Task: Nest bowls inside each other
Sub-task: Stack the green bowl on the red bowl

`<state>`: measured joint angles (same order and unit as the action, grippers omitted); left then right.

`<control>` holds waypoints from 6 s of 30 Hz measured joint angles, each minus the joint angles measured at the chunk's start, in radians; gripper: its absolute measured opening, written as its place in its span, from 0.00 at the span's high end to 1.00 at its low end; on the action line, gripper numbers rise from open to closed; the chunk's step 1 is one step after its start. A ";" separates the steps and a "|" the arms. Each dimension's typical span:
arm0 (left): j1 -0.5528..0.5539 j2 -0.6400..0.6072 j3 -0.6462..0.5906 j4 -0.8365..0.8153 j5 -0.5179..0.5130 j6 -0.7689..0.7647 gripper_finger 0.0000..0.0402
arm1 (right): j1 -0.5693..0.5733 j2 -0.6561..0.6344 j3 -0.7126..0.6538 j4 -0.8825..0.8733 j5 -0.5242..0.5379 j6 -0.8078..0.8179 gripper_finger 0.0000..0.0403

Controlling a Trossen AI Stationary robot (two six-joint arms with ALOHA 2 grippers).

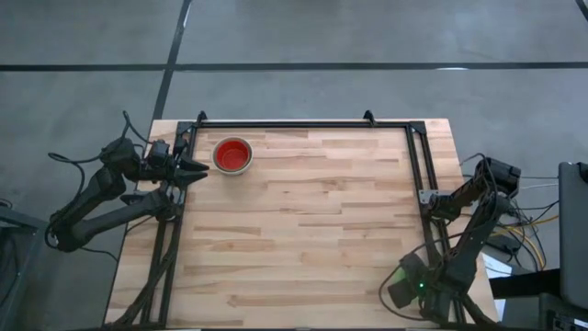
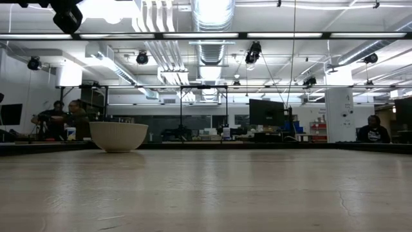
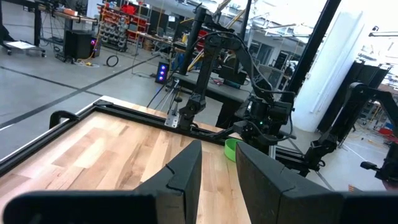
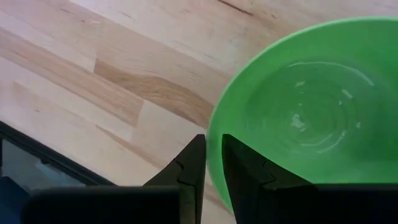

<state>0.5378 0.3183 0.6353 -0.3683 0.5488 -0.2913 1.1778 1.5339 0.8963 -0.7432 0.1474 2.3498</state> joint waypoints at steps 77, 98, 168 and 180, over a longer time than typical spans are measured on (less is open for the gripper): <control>0.000 0.000 0.000 0.000 0.000 0.000 0.74 | -0.600 -0.399 0.033 0.333 0.427 -1.527 0.98; 0.000 0.000 0.000 0.000 0.000 0.000 0.74 | -1.033 -0.291 0.033 0.613 -0.059 -1.870 0.98; 0.000 0.000 0.000 0.000 0.000 0.000 0.74 | -1.112 -0.059 0.459 0.333 -0.254 -2.930 0.98; 0.000 0.000 0.000 0.000 0.000 0.000 0.74 | -1.112 -0.026 0.458 0.395 -0.257 -2.990 0.98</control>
<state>0.5381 0.3183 0.6353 -0.3683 0.5491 -0.2916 0.0655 1.5082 1.3544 -0.3486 -0.1095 -0.6405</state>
